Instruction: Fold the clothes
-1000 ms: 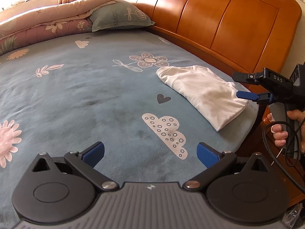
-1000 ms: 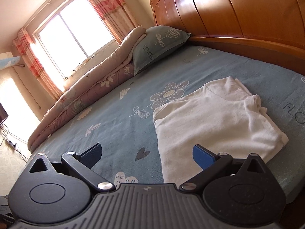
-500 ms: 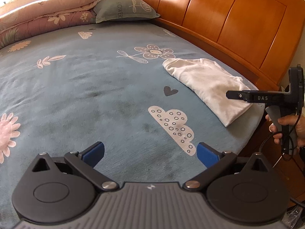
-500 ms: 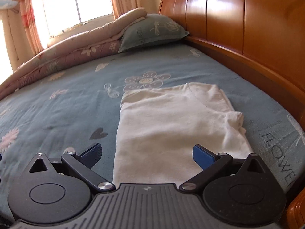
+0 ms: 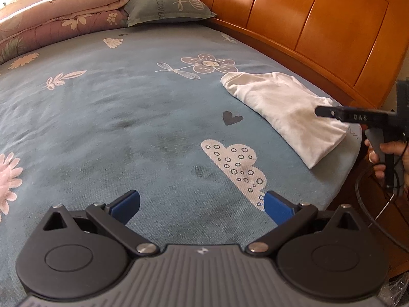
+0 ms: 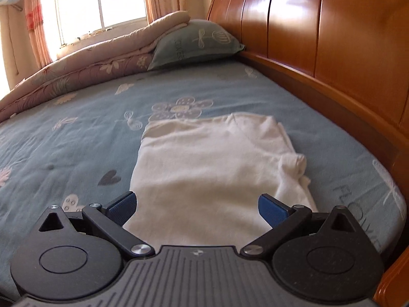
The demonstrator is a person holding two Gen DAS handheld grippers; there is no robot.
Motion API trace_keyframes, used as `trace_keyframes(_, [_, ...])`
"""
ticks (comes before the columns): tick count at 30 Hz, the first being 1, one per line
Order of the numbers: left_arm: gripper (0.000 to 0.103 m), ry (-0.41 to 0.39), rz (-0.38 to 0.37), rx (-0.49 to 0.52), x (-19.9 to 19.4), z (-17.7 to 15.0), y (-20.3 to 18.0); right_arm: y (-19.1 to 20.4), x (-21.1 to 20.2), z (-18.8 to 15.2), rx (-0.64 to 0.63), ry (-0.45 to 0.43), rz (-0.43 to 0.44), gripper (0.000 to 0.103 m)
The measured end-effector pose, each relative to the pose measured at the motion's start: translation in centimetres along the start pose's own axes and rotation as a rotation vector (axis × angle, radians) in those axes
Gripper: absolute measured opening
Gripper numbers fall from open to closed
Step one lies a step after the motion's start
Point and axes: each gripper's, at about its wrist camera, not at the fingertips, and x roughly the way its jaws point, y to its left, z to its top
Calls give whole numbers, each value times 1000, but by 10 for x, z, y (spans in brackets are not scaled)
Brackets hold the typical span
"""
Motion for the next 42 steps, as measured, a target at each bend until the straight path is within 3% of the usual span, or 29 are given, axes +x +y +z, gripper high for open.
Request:
trace_keyframes(4, [102, 2, 35, 11, 2, 0, 1, -11, 31, 17, -17, -13, -14, 103])
trace_keyframes(7, [102, 3, 80, 34, 4, 0, 3, -29, 53, 11, 13, 54, -76, 103])
trace_keyframes(13, [102, -2, 135, 96, 15, 3, 4, -32, 39, 7, 28, 66, -71, 103])
trace_keyframes(16, [102, -24, 126, 118, 18, 6, -1, -15, 31, 18, 27, 31, -14, 103])
trace_keyframes(20, [102, -54, 113, 124, 17, 8, -4, 19, 33, 31, 2, 17, 161, 103])
trace_keyframes(24, [102, -56, 125, 110, 16, 7, 1, 47, 59, 15, -44, 137, 214, 103])
trace_keyframes(26, [102, -65, 138, 112, 14, 8, 4, 53, 66, 7, -50, 179, 207, 103])
trace_keyframes(30, [102, -91, 137, 115, 10, 9, 7, 54, 53, 14, -20, 125, 210, 103])
trace_keyframes(34, [102, -116, 116, 107, 7, 12, 4, 45, 64, 19, 46, 126, 134, 103])
trace_keyframes(42, [102, -186, 124, 196, -8, 14, -19, 46, 53, 19, 116, 168, 119, 103])
